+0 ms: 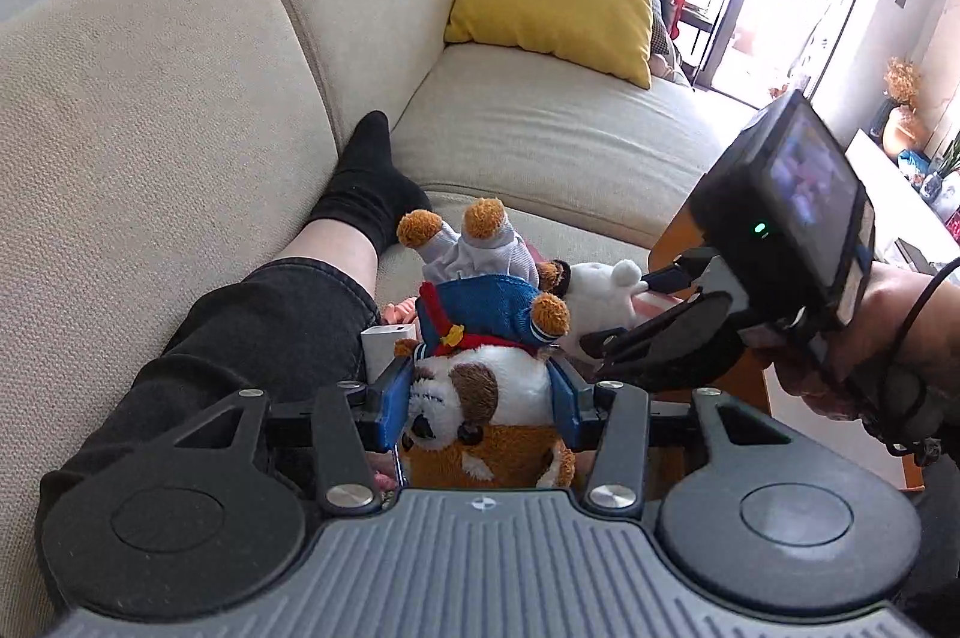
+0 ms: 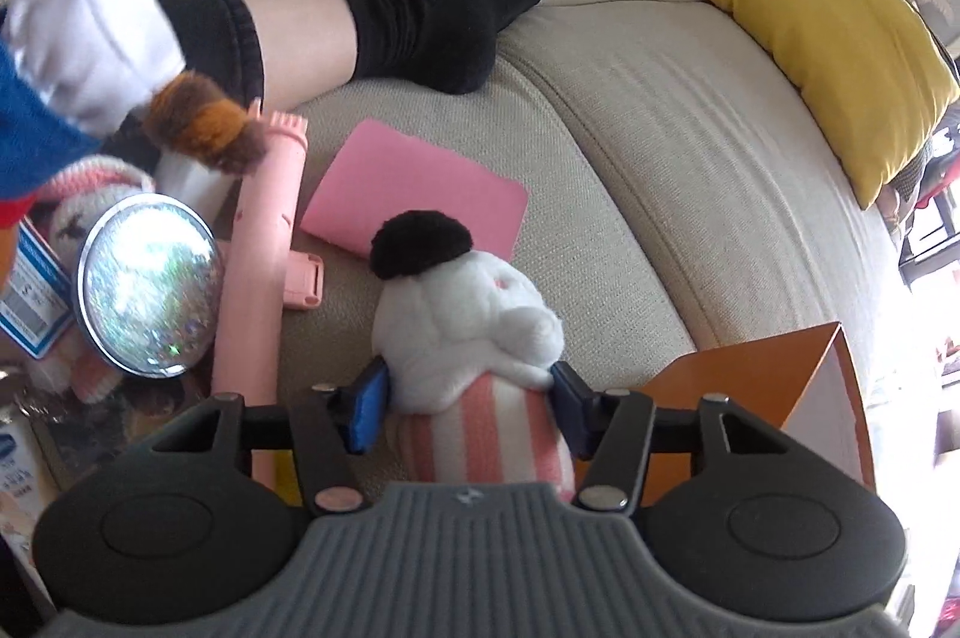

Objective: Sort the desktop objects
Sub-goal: 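Lift both held plushes and carry them over the orange box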

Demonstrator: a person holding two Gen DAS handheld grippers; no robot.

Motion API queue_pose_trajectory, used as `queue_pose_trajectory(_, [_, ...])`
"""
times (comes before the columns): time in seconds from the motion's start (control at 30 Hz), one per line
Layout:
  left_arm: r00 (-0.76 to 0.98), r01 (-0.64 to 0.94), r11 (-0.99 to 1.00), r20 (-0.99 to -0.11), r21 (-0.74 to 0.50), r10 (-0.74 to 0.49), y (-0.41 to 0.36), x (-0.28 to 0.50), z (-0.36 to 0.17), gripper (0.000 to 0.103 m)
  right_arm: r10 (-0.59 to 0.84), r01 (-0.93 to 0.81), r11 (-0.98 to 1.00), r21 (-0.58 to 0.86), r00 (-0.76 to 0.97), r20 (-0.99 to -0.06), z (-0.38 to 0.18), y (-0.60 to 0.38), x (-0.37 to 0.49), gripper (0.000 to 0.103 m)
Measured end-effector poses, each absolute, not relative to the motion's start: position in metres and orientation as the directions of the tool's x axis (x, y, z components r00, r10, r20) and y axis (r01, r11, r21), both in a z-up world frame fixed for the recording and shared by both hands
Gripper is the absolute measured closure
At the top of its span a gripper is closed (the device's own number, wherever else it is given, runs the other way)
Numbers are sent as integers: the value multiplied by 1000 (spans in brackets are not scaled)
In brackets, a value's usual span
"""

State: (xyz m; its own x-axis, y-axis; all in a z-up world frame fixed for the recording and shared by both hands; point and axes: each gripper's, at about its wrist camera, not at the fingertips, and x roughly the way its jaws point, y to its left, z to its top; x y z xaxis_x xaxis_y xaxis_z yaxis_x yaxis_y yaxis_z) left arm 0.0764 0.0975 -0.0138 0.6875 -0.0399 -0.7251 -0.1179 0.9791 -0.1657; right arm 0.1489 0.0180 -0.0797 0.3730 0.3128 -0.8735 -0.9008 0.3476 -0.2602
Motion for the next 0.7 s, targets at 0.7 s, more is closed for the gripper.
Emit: queue_pose_trajectory(0.7, [661,230,917,-639,-326,-393,-7,101,27,48,570,-653,743,146,502,-651,48,-214,136,45])
